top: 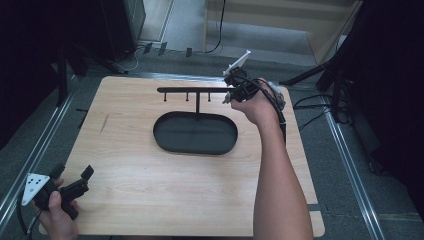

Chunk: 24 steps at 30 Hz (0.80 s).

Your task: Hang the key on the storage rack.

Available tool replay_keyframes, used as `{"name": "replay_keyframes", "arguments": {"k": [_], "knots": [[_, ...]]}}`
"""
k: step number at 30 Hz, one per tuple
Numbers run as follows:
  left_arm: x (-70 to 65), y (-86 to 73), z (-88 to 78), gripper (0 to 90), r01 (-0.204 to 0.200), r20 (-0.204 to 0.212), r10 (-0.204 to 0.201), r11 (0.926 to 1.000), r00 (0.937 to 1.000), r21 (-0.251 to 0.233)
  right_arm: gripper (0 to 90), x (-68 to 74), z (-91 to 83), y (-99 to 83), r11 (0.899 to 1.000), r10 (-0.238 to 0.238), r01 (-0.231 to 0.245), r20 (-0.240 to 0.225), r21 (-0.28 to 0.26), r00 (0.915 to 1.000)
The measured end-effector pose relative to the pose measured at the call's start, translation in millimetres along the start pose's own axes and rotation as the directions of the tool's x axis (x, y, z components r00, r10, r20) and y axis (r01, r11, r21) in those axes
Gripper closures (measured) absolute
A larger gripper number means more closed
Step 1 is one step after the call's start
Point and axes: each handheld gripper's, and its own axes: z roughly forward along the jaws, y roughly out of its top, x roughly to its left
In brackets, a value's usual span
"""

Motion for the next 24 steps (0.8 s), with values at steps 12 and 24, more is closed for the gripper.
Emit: {"name": "replay_keyframes", "arguments": {"k": [12,24], "knots": [[-0.2,-0.1,-0.1,0.0,-0.004,0.001,0.004,1.0,1.0,0.001,88.9,-8.8,3.9,-11.2,1.0,-0.004,0.003,0.017,0.011,0.9998],[-0.5,-0.2,0.0,0.0,-0.005,0.0,0.005,1.0,1.0,-0.001,88.8,-9.5,21.3,-23.7,0.999,0.0,-0.001,0.04,0.035,0.9992]]}}
